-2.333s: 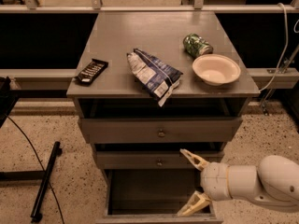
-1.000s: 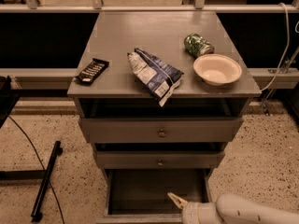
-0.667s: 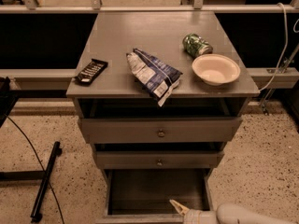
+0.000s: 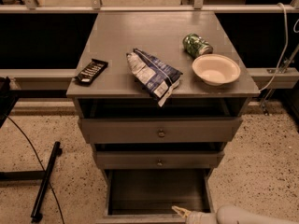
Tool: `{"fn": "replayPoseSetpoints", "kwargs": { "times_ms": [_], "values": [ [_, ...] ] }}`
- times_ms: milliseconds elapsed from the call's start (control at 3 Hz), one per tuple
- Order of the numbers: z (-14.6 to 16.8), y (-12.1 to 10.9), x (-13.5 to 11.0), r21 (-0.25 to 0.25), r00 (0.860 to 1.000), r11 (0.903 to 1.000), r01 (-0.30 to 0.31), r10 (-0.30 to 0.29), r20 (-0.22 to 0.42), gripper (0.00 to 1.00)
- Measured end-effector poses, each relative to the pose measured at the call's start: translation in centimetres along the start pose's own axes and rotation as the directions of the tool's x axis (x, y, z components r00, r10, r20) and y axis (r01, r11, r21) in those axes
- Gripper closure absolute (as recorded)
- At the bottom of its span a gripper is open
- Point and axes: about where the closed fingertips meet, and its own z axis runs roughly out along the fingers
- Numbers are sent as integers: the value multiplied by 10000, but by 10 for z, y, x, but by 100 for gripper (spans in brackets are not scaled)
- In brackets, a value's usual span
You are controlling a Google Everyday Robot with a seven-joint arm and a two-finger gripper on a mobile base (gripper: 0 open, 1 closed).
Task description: Close bottom drawer
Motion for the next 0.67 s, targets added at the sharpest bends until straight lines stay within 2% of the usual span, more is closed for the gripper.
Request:
{"fn": "replayPoseSetpoints", "kwargs": {
  "times_ms": [333,667],
  "values": [
    [0,3,27,196,9985,9998,48,-37,-551,42],
    [-1,7,53,295,9968,9993,241,-218,-764,65]
  ]
}}
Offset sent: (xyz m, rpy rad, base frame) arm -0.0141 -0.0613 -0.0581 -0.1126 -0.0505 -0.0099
